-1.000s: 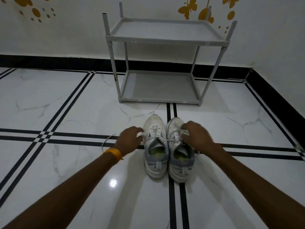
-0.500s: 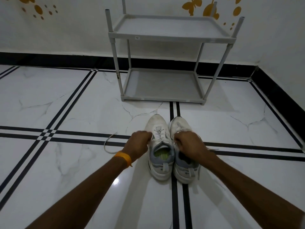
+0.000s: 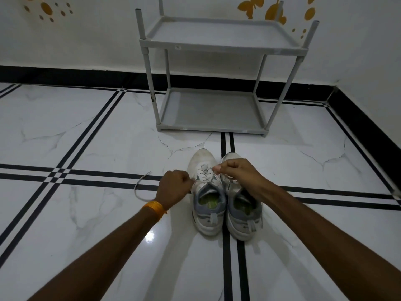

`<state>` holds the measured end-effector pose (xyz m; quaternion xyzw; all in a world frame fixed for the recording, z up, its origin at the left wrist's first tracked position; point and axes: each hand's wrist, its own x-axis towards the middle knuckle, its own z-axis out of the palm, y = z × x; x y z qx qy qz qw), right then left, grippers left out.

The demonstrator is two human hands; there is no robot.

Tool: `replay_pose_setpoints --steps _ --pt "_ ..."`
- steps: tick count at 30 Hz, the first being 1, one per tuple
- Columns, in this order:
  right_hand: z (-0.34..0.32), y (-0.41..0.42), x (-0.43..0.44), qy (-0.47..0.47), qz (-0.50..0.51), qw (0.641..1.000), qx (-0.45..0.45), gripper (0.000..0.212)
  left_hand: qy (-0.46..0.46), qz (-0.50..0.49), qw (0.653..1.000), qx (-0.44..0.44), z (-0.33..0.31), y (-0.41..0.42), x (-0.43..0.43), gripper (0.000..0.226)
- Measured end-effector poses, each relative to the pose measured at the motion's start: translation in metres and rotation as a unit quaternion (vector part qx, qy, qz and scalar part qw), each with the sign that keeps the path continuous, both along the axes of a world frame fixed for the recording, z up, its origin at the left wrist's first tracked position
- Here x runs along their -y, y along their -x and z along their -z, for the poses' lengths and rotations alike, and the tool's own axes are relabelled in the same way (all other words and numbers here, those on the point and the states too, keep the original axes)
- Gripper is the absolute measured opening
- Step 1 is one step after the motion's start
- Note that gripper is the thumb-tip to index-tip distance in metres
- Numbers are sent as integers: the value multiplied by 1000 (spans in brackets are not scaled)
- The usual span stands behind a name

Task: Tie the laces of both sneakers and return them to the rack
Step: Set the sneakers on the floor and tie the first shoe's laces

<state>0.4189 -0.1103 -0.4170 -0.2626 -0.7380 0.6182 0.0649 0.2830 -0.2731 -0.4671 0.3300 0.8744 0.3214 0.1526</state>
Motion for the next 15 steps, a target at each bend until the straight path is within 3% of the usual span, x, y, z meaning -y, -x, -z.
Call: replay_pose_setpoints --steps 2,4,7,10,15 --pt "4 5 4 61 24 998 -25 22 -103 -44 973 200 -14 5 -1 32" --pt "10 13 10 125 56 989 -47 22 -171 -41 934 310 -25 6 -2 32" --pt "21 24 17 180 88 978 -59 18 -239 -13 905 352 -28 -8 -4 28" --pt "25 29 20 237 106 964 -63 15 -300 -52 881 361 -17 -14 -10 24" --pt "26 35 23 291 150 942 -79 17 -338 -99 877 328 -10 -17 -19 19"
